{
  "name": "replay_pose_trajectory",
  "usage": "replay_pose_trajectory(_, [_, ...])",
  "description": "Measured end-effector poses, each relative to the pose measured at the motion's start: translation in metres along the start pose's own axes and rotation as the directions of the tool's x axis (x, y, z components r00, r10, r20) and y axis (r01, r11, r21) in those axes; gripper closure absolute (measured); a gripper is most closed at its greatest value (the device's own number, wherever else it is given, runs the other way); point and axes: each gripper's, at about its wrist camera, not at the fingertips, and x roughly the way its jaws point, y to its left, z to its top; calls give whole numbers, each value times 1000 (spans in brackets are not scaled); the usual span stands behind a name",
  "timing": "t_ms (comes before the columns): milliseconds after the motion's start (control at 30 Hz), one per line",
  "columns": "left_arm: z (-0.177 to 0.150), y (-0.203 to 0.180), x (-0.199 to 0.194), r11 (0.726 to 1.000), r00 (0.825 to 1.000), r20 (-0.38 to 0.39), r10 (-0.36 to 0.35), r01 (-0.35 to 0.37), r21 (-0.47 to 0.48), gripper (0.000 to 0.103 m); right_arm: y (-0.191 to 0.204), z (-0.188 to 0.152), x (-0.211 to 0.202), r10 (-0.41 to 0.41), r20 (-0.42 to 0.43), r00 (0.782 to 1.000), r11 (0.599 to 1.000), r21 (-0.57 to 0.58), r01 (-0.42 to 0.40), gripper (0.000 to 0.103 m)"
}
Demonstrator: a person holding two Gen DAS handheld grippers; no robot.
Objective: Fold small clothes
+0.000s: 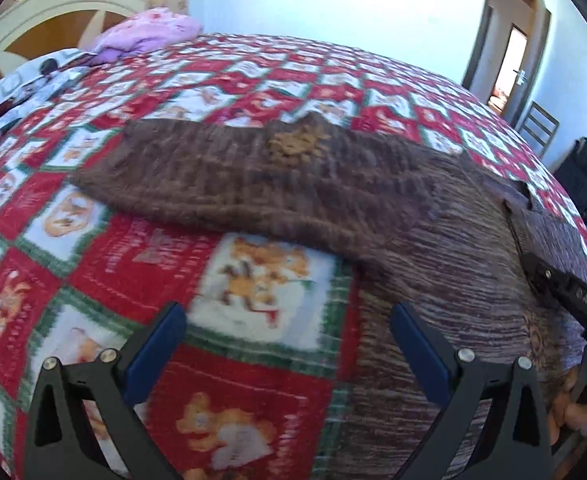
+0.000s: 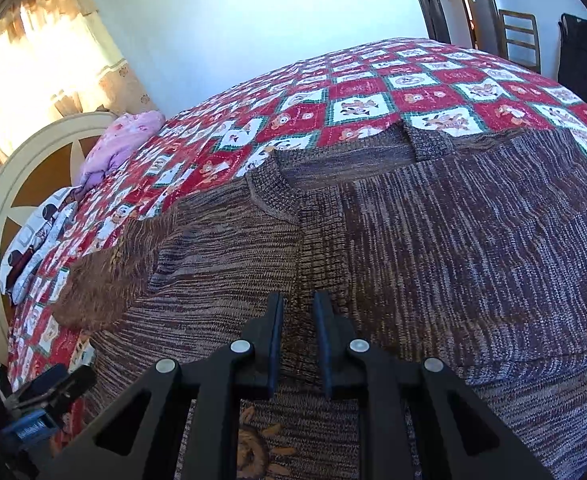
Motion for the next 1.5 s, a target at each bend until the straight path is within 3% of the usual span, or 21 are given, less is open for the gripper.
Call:
replay_pose_trajectory(100, [9, 25, -14, 998, 997, 66, 39, -35, -58, 0, 0, -2, -2, 4, 14, 1000, 1000, -3, -4, 86])
replay_pose_trajectory(167, [21, 54, -24, 988, 992, 115, 58, -41, -148, 0, -3, -3, -3, 23, 22, 1000, 1000, 12, -23, 86])
replay_pose_trajectory(300, [44, 109, -24, 951, 990, 135, 29, 14, -310, 2, -10, -4, -4, 63, 31, 998, 997, 47, -65, 86])
replay_pose_trajectory(433, [54, 151, -3, 892, 995, 100, -19, 62, -448, 31, -11, -4, -4, 73, 35, 997, 996, 53, -74, 86])
replay_pose_trajectory(500, [54, 156, 9, 869, 994, 89, -57, 93, -486, 38, -10, -4, -4, 68, 36, 997, 996, 48, -70, 86])
replay_pose_trajectory(667, [57, 150, 30, 861, 995, 71, -69, 95, -500, 39, -10, -5, -4, 79, 38, 996, 995, 57, -81, 86])
replay_pose_trajectory(767, [56, 154, 38, 839, 994, 85, -73, 107, -533, 39, -11, -5, -4, 84, 39, 996, 995, 60, -86, 86])
replay_pose_trajectory(900, [60, 154, 43, 854, 995, 88, -39, 79, -513, 47, -12, -5, -4, 88, 42, 995, 994, 63, -91, 86])
replay_pose_trajectory(933, [61, 153, 44, 861, 997, 79, -22, 59, -505, 54, -12, -5, -4, 90, 43, 995, 994, 65, -93, 86])
replay_pose_trajectory(967, [61, 152, 45, 868, 998, 69, 7, 28, -495, 68, -12, -5, -4, 92, 45, 995, 993, 67, -95, 86])
replay_pose_trajectory(1033, [57, 157, 45, 859, 997, 69, 26, 13, -511, 86, -14, -6, -4, 94, 46, 994, 993, 70, -97, 86])
replay_pose_trajectory(1167, [49, 171, 43, 826, 994, 108, -34, 89, -557, 91, -14, -5, -4, 95, 47, 994, 993, 70, -98, 86])
replay_pose_trajectory(1333, [60, 157, 36, 870, 994, 113, -5, 61, -490, 93, -16, -6, -5, 102, 50, 993, 991, 77, -106, 86])
replay_pose_trajectory(1500, [82, 118, 11, 924, 978, 208, -27, 104, -368, 93, -17, -7, -5, 110, 55, 992, 990, 83, -114, 86])
